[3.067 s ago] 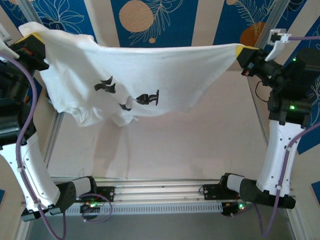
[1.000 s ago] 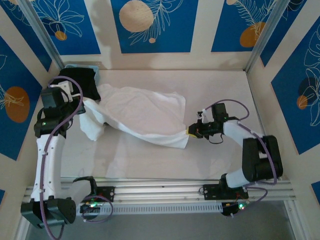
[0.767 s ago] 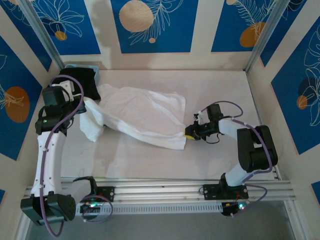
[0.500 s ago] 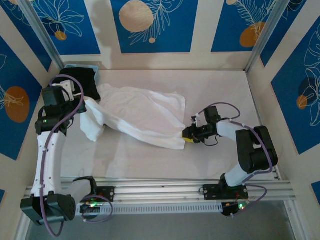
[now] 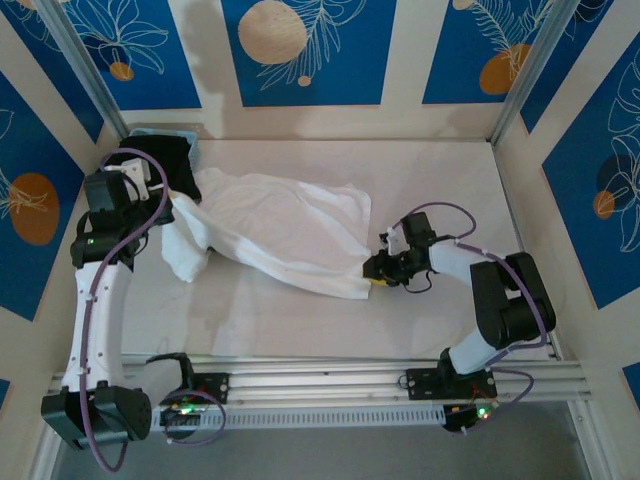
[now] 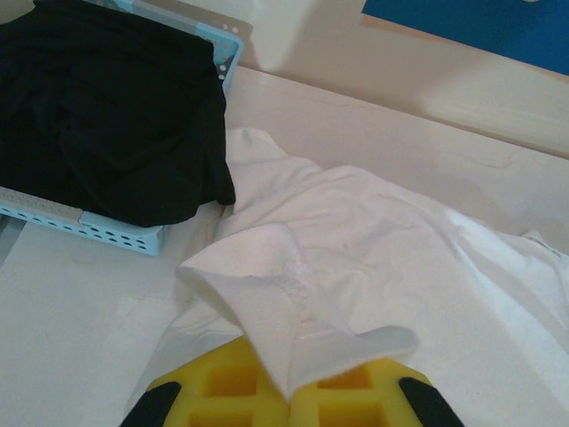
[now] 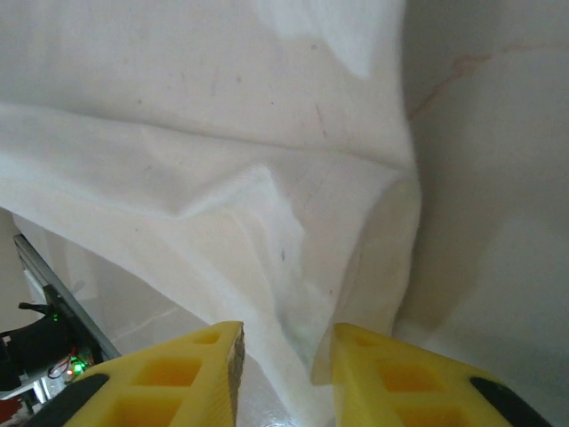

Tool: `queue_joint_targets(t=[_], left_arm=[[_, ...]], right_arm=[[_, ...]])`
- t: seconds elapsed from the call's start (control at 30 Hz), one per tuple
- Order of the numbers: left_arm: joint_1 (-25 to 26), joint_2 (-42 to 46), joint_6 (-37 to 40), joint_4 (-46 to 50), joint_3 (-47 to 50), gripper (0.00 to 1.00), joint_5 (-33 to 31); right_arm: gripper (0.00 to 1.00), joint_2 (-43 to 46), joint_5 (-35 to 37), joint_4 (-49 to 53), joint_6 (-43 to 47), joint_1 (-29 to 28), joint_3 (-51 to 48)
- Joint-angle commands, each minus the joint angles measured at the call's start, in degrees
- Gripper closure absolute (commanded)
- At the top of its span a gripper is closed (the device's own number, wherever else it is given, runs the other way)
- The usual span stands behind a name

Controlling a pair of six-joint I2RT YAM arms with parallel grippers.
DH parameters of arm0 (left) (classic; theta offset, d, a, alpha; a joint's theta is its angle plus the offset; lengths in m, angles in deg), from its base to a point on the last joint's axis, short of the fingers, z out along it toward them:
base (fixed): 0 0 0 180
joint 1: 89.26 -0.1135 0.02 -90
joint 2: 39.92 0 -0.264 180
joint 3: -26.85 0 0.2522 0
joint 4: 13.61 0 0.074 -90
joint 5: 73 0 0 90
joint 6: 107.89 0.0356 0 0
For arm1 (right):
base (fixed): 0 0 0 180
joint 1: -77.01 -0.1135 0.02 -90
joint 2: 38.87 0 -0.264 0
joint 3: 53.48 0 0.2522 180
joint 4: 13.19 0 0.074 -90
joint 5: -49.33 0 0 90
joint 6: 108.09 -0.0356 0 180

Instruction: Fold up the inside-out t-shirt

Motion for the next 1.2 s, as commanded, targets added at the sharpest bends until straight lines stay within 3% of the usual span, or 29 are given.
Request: queue_joint_targets(t=[0.0,0.27,0.47,0.7,0.8,1.0,1.17], left_arm=[[-0.47,-0.07,0.01,-1.63,-0.03,1.0,1.42],[-0.57,0.06,-0.83,-1.86,0.0,1.0,2.38],[-0.55,2.74,-3.51,0.44,-3.07,1.0,4.51],[-0.58,7.46,-8.33,2.53,-17.53,1.0,5.75],[-0.53,6.71,-8.33,5.92,-27.74,1.0,3.89],[-0.58,5.25,-5.32,11.3,-46.27,1.0,-2.13],[-0.58,2.86,-3.2,10.18,-46.36,1.0,-0.86]], right_arm=[[0.73,-0.87,0.37,1.21,1.21,-0.48,1.38],[1.0,1.0,0.25,2.18,1.51,-0.36,2.54],[1.0,15.63,-2.72,8.55,0.5,5.37,8.93],[1.0,30.28,-4.29,16.66,-1.19,17.29,30.32],[1.0,32.52,-4.25,19.94,-1.26,23.37,39.86],[1.0,34.75,-0.38,26.87,0.86,28.8,55.27],[1.0,34.52,3.19,27.47,2.74,29.33,58.36]])
